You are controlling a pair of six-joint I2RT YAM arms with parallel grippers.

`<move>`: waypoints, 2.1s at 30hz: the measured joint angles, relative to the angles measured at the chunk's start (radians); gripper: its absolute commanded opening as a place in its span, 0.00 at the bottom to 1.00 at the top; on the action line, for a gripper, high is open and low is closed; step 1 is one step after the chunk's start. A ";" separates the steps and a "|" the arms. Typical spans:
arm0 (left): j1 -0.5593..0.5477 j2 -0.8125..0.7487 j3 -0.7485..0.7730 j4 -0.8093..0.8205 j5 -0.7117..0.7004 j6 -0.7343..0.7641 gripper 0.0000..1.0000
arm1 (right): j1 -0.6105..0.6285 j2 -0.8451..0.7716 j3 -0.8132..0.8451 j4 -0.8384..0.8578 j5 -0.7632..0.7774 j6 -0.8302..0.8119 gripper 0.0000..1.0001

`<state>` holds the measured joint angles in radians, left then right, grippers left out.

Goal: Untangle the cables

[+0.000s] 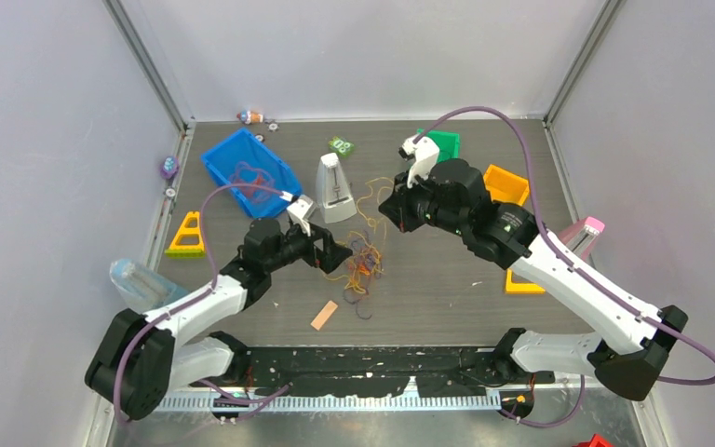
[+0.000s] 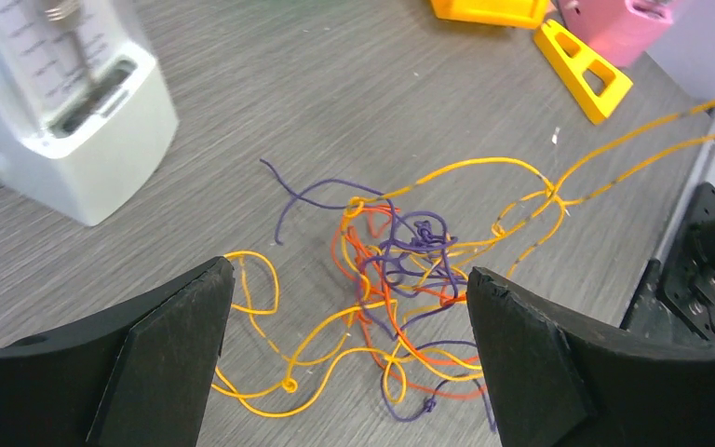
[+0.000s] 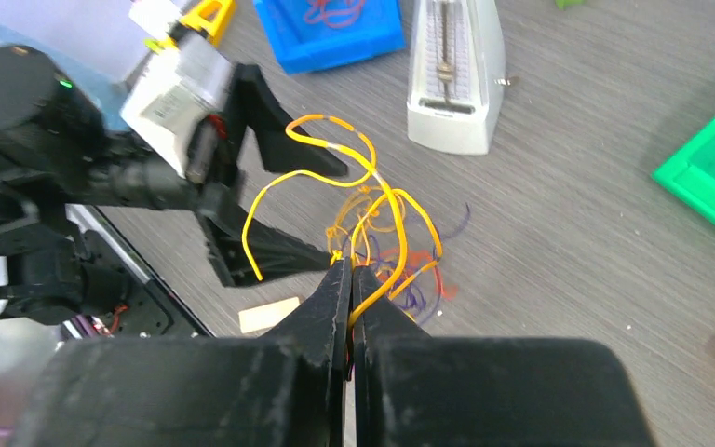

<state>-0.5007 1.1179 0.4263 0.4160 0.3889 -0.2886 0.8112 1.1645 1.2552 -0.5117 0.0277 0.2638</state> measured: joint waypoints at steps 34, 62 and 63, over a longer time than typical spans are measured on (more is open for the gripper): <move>0.074 0.244 0.277 -0.270 -0.106 -0.032 0.00 | -0.092 0.090 0.679 -0.291 0.518 -0.190 0.05; 0.052 -0.166 -0.021 -0.069 -0.107 0.016 0.00 | -0.002 0.049 -0.238 0.219 -0.187 -0.270 0.97; 0.050 -0.168 -0.023 -0.062 -0.099 0.018 0.00 | 0.011 0.071 -0.238 0.245 -0.192 -0.282 0.96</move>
<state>-0.4507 0.9501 0.4034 0.3538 0.2897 -0.2710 0.8227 1.2358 1.0168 -0.2665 -0.1638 -0.0177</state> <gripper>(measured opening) 0.006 0.972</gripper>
